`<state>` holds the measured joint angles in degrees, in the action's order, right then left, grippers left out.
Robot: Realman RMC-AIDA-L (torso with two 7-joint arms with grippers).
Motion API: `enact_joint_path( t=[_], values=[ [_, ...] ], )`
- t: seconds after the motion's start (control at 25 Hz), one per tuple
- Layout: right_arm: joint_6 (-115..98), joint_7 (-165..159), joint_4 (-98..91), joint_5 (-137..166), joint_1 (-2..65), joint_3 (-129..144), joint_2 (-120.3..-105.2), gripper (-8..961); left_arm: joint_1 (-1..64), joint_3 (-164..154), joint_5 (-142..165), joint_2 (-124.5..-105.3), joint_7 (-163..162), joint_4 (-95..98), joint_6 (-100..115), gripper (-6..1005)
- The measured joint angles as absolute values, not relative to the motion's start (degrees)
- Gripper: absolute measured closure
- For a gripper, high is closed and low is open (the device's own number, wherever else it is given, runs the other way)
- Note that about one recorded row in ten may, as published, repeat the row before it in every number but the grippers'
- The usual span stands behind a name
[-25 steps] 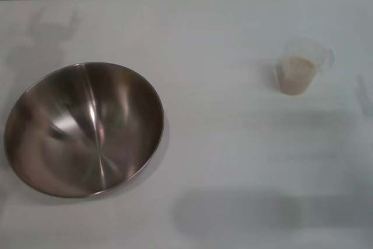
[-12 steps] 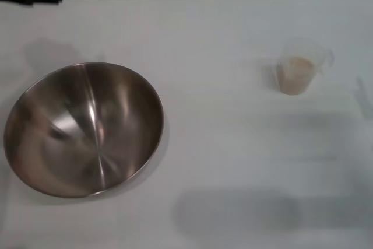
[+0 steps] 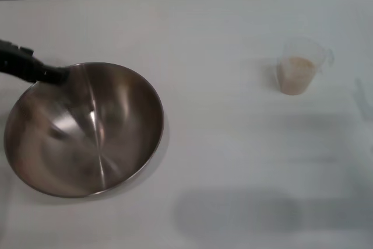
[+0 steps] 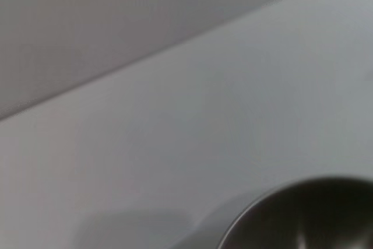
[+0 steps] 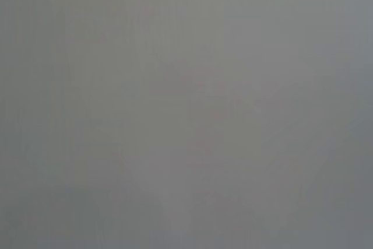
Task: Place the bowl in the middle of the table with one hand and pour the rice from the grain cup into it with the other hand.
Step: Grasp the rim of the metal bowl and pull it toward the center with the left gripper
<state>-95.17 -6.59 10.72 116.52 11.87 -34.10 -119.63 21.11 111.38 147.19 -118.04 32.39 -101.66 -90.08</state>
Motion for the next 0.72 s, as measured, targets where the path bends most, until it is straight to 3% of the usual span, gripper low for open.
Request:
enact_joint_path(
  t=[0.72],
  values=[
    [-95.2, -6.6, 10.7, 116.5, 11.4, -34.0, -119.61, 187, 22.1, 105.8, 155.4, -118.30, 31.9, -94.4, -89.4, 238]
  ],
)
